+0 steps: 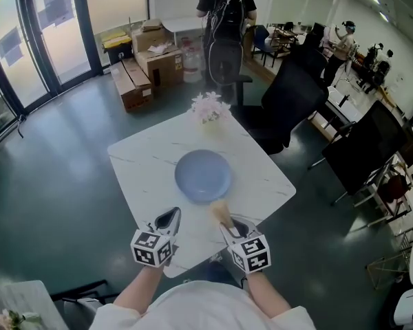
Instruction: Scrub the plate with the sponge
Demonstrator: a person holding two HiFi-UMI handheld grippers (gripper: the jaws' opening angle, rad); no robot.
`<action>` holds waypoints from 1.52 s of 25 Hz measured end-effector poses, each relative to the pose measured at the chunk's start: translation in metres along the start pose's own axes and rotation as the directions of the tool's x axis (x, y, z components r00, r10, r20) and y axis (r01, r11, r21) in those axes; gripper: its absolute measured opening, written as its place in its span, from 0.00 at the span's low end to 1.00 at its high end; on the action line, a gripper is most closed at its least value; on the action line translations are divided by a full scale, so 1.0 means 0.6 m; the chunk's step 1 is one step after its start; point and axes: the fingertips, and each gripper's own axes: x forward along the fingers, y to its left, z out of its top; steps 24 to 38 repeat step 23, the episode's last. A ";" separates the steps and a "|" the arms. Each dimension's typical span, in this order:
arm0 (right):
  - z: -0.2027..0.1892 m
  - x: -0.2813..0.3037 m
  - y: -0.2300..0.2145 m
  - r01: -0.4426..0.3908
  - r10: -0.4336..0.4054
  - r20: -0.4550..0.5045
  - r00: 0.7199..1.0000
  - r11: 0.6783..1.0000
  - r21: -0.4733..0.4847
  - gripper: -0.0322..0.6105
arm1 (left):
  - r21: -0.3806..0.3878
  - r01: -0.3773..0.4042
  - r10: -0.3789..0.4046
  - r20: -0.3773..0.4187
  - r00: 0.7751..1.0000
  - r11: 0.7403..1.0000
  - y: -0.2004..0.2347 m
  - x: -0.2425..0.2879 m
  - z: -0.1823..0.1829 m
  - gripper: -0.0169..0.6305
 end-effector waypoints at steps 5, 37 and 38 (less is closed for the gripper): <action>-0.006 -0.009 0.010 0.005 -0.005 0.000 1.000 1.000 -0.001 0.24 | 0.000 -0.002 0.002 0.008 1.000 1.000 -0.004 -0.015 -0.002 0.08; -0.014 -0.021 0.017 0.015 -0.015 -0.001 1.000 1.000 -0.005 0.24 | -0.020 -0.008 0.008 0.005 1.000 1.000 -0.005 -0.025 -0.009 0.08; -0.014 -0.021 0.017 0.015 -0.015 -0.001 1.000 1.000 -0.005 0.24 | -0.020 -0.008 0.008 0.005 1.000 1.000 -0.005 -0.025 -0.009 0.08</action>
